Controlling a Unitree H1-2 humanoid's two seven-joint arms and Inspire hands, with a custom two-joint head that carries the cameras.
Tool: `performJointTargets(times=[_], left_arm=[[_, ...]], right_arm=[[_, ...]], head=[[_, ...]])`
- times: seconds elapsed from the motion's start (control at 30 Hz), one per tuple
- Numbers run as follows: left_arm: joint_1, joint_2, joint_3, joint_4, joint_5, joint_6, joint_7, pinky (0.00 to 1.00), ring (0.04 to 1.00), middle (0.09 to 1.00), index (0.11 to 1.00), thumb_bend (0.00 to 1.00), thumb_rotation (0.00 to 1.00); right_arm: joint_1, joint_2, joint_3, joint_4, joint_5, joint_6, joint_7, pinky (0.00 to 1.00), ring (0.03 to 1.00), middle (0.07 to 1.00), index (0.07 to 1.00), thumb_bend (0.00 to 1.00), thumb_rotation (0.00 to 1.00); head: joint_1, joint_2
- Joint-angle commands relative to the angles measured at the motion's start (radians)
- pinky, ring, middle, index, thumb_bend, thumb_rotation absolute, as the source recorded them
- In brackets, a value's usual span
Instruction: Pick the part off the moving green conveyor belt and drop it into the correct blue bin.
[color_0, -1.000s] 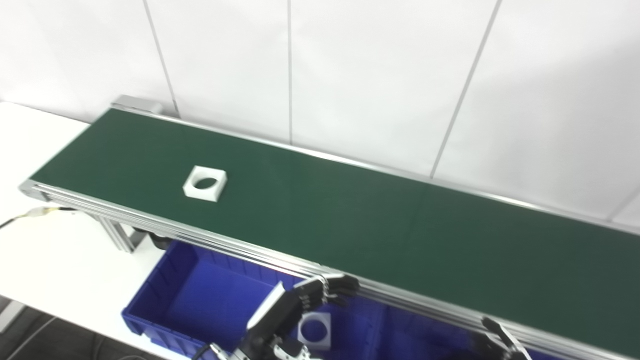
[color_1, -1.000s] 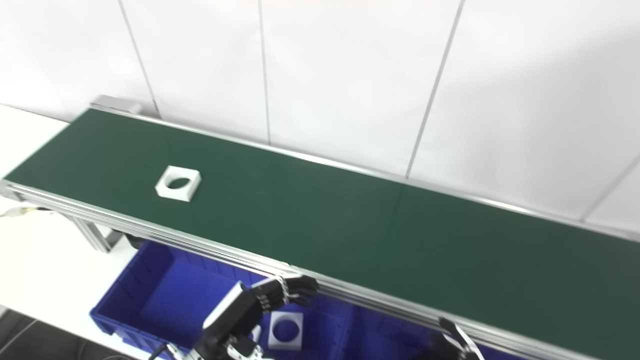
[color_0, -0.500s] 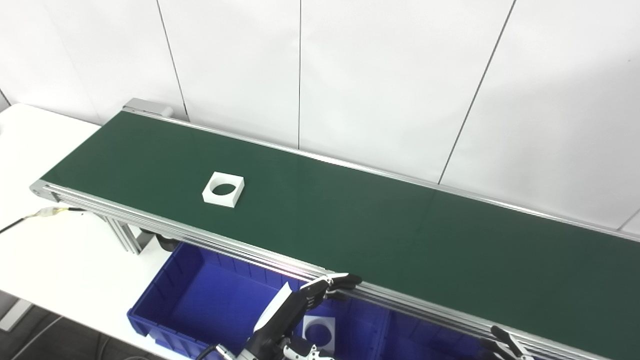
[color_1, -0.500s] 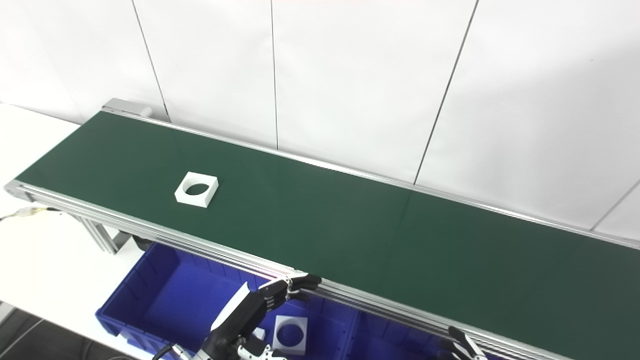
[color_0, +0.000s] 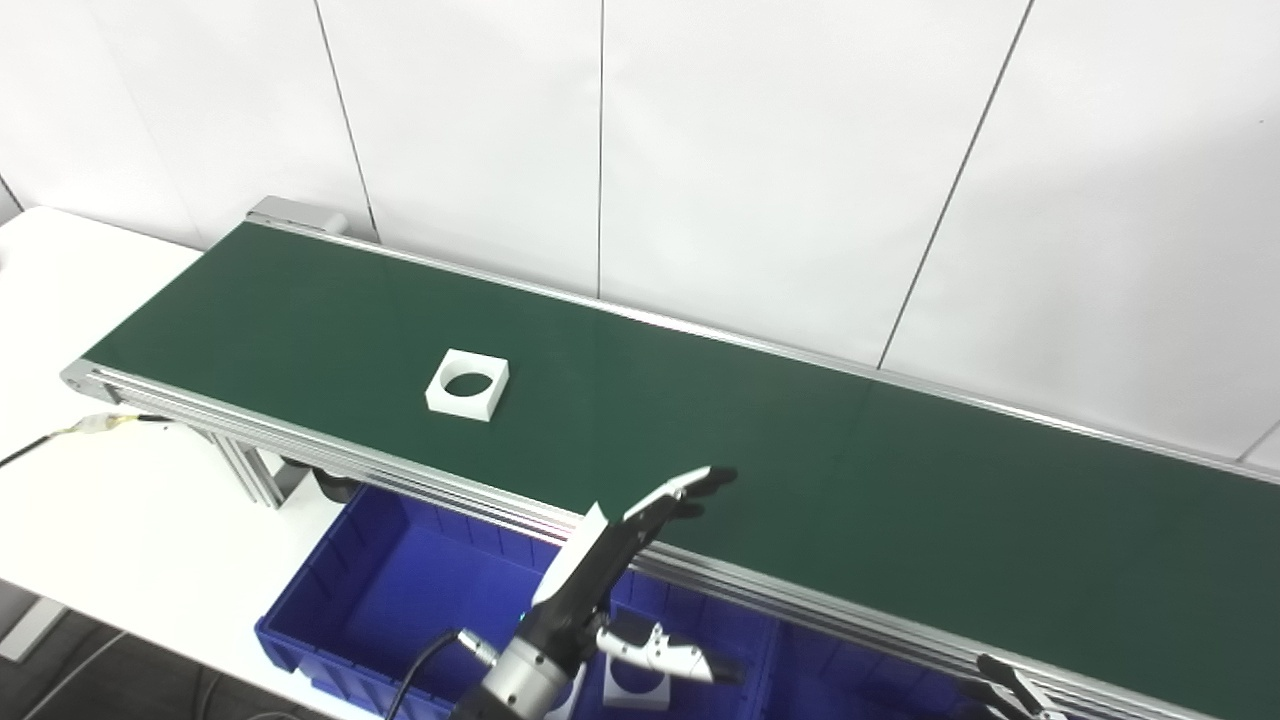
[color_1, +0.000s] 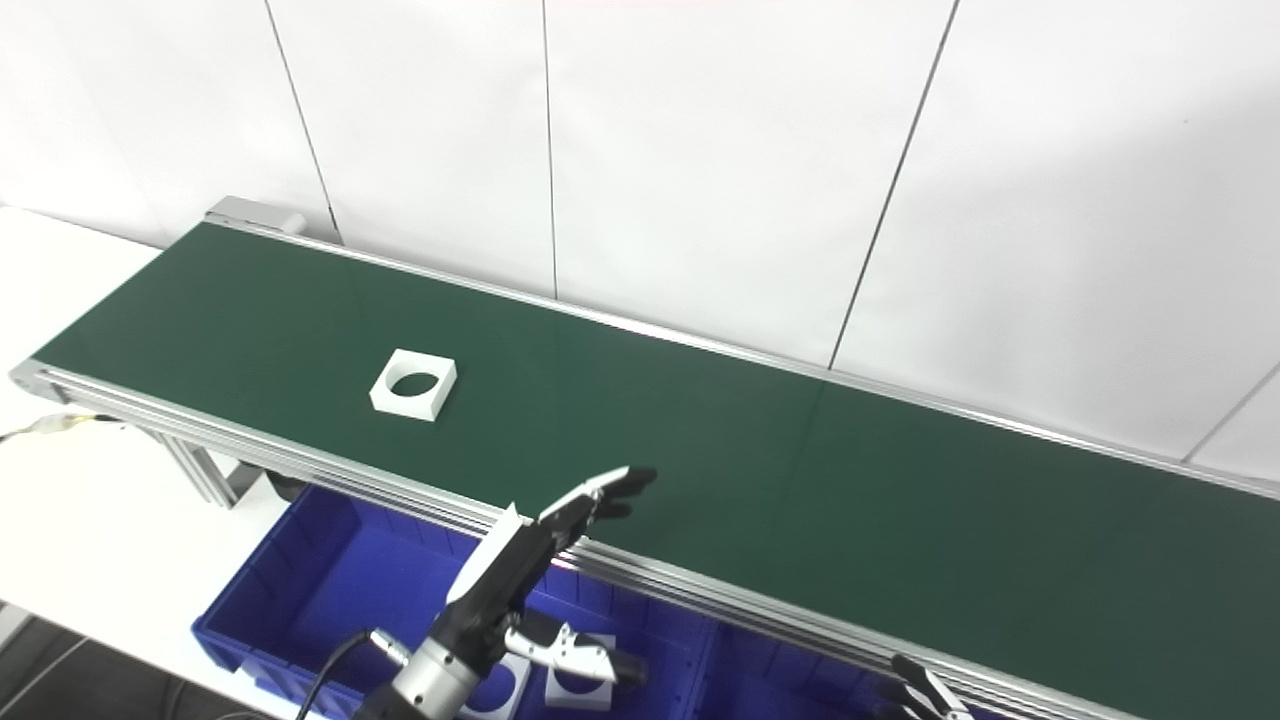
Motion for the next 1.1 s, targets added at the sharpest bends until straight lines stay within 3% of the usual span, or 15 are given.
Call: performJointTargets(times=[0.0, 0.27, 0.4, 0.67, 0.77, 0.9, 1.07], left_arm=[[-0.03, 0.0, 0.006, -0.039, 0.011, 0.024, 0.013, 0.9, 0.934, 0.934, 0.906, 0.94, 0.32], [-0.087, 0.005, 0.024, -0.05, 0.147, 0.094, 0.062, 0.89, 0.93, 0.94, 0.921, 0.9, 0.42], [-0.119, 0.018, 0.03, -0.04, 0.166, 0.123, 0.063, 0.96, 0.963, 0.968, 0.941, 0.85, 0.41], [-0.199, 0.047, 0.05, -0.013, 0.223, 0.179, 0.081, 0.96, 0.975, 0.977, 0.939, 0.82, 0.38], [-0.22, 0.057, 0.054, -0.005, 0.237, 0.184, 0.089, 0.94, 0.967, 0.973, 0.932, 0.81, 0.37], [-0.256, 0.087, 0.057, -0.001, 0.299, 0.242, 0.088, 0.91, 0.954, 0.969, 0.939, 0.81, 0.36], [-0.286, 0.127, 0.068, 0.014, 0.321, 0.277, 0.091, 0.88, 0.937, 0.963, 0.937, 0.8, 0.28]], right_arm=[[-0.006, -0.001, -0.005, -0.03, 0.004, -0.034, -0.008, 0.63, 0.714, 0.768, 0.837, 1.0, 0.21], [-0.008, -0.001, -0.006, -0.032, 0.004, -0.037, -0.009, 0.63, 0.705, 0.752, 0.834, 1.0, 0.25], [-0.011, -0.004, -0.005, -0.018, 0.007, -0.054, -0.011, 0.63, 0.702, 0.746, 0.833, 1.0, 0.24], [-0.016, -0.006, -0.006, -0.015, -0.002, -0.051, -0.011, 0.62, 0.702, 0.744, 0.83, 1.0, 0.25], [-0.017, -0.006, -0.006, -0.015, -0.002, -0.049, -0.01, 0.62, 0.698, 0.744, 0.831, 1.0, 0.25], [-0.019, -0.007, -0.005, -0.02, 0.003, -0.047, -0.007, 0.62, 0.696, 0.742, 0.829, 1.0, 0.23], [-0.021, -0.01, -0.005, -0.02, -0.003, -0.053, -0.008, 0.62, 0.695, 0.744, 0.827, 1.0, 0.24]], head=[[-0.002, 0.0], [-0.009, -0.006], [-0.008, -0.008], [-0.013, -0.01], [-0.013, -0.011], [-0.017, -0.012], [-0.017, -0.012]])
